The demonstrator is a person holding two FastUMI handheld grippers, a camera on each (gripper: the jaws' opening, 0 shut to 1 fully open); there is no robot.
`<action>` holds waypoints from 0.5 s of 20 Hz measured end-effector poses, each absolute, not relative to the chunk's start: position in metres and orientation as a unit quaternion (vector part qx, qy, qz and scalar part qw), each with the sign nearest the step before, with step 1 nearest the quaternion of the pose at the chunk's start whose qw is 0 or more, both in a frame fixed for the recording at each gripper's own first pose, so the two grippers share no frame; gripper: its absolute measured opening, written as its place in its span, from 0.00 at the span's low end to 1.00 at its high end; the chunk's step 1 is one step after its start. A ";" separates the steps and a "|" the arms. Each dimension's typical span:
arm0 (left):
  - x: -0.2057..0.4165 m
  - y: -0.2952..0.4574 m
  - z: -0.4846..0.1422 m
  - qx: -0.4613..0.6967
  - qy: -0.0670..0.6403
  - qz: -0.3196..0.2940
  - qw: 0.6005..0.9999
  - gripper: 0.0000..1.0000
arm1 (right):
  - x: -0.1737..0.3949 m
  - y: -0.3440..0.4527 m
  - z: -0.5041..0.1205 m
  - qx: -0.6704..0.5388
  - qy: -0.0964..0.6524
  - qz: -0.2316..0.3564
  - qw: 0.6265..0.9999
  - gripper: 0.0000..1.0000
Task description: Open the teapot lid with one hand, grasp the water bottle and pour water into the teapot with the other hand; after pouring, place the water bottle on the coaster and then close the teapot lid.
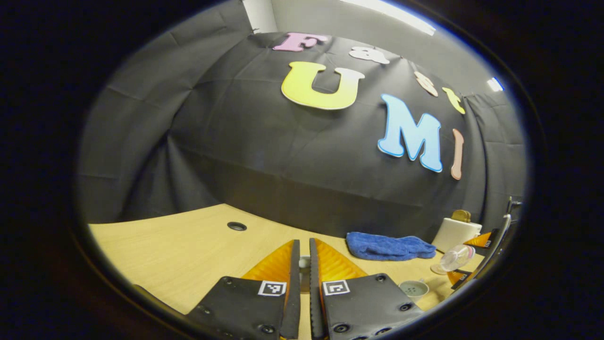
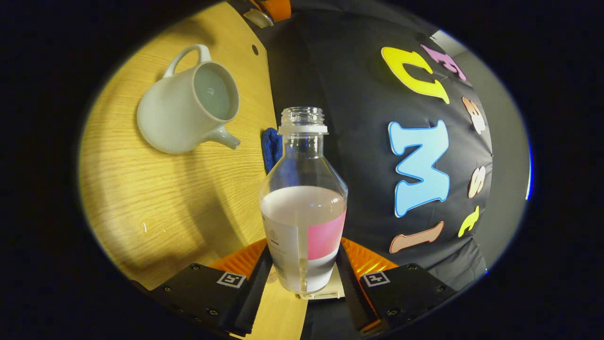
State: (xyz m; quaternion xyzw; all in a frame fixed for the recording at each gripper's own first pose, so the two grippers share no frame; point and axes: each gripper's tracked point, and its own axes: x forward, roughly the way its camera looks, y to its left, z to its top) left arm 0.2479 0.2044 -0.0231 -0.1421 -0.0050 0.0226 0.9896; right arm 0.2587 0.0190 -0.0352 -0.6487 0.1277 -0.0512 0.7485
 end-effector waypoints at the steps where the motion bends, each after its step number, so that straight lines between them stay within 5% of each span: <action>1: 0.248 0.205 -0.024 -0.142 -0.004 0.022 0.990 0.18 | 0.259 0.020 -0.034 -0.656 0.125 -0.052 0.742 0.75; 10: 0.249 0.203 -0.023 -0.146 -0.004 0.016 0.989 0.18 | 0.271 0.025 -0.006 -0.736 0.090 -0.056 0.668 0.75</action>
